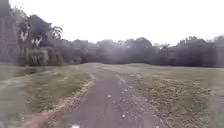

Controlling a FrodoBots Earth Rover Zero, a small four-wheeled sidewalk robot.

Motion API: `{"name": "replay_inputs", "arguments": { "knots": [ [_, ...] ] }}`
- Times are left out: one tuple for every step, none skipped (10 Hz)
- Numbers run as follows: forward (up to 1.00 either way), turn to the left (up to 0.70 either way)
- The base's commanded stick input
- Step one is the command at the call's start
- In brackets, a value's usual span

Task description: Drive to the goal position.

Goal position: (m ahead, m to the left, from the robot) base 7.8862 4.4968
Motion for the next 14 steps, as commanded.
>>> {"name": "replay_inputs", "arguments": {
  "knots": [
    [0.45, 0.0],
    [0.45, 0.0],
    [0.45, 0.0],
    [0.45, 0.0],
    [0.45, 0.0],
    [0.45, 0.0],
    [0.45, 0.0],
    [0.45, 0.0],
    [0.45, 0.0],
    [0.45, 0.0],
    [0.45, 0.0],
    [0.45, 0.0],
    [0.45, 0.0],
    [0.45, 0.0]
  ]
}}
